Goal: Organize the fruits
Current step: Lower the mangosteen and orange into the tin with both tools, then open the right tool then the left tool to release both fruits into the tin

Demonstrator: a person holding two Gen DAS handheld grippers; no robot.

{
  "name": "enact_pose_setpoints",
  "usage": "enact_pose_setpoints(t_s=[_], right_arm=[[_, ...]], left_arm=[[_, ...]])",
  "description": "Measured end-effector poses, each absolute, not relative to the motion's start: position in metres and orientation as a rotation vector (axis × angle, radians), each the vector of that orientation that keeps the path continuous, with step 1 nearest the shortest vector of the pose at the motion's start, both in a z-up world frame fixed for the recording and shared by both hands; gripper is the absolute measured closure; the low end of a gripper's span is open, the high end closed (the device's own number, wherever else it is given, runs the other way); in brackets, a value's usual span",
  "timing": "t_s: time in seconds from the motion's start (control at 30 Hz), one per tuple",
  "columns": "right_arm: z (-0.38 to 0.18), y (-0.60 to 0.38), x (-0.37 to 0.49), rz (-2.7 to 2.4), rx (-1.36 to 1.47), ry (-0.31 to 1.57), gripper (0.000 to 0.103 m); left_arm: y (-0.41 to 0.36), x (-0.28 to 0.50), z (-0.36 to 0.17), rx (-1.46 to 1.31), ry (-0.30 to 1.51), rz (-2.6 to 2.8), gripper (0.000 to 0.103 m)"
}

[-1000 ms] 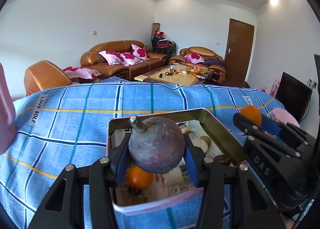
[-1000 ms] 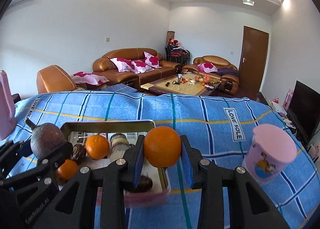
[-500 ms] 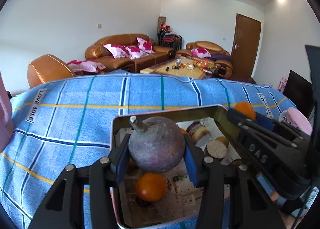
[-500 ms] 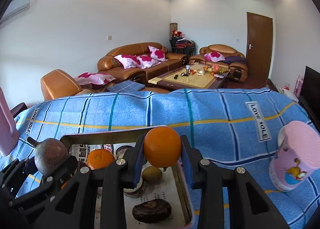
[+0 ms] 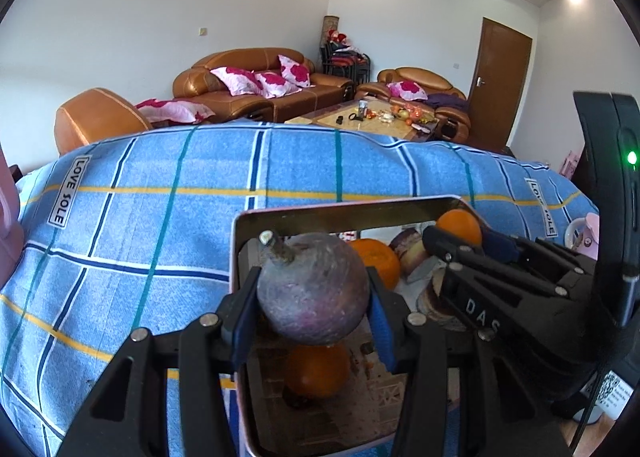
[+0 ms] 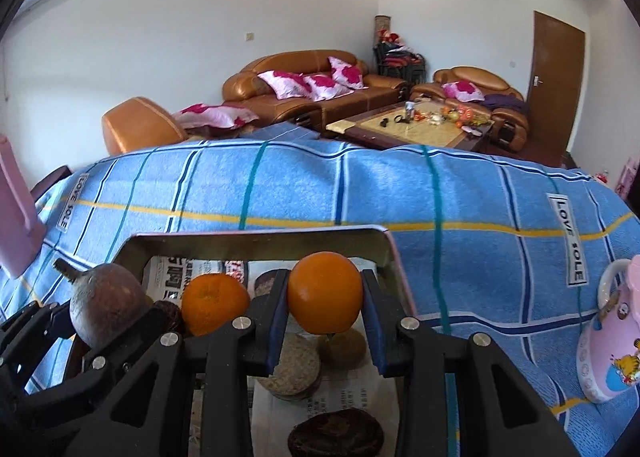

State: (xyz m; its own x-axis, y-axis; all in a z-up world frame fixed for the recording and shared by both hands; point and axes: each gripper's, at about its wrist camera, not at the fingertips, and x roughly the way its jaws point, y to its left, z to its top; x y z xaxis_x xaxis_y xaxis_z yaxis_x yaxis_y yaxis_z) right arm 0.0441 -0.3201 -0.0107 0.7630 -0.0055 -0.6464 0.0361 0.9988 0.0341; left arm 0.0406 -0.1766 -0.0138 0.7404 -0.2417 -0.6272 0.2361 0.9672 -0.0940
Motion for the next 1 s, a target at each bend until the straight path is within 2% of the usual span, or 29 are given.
enact_pose_setpoints(t_s=[0.5, 1.0], right_arm=[[-0.012, -0.316, 0.041, 0.085, 0.012, 0.699, 0.066], [-0.003, -0.336, 0.023, 0.291, 0.169, 0.66, 0.063]], left_arm=[[-0.174, 0.037, -0.012, 0.007, 0.675, -0.243, 0.053], [-0.176, 0.036, -0.011, 0.004, 0.67, -0.265, 0.053]])
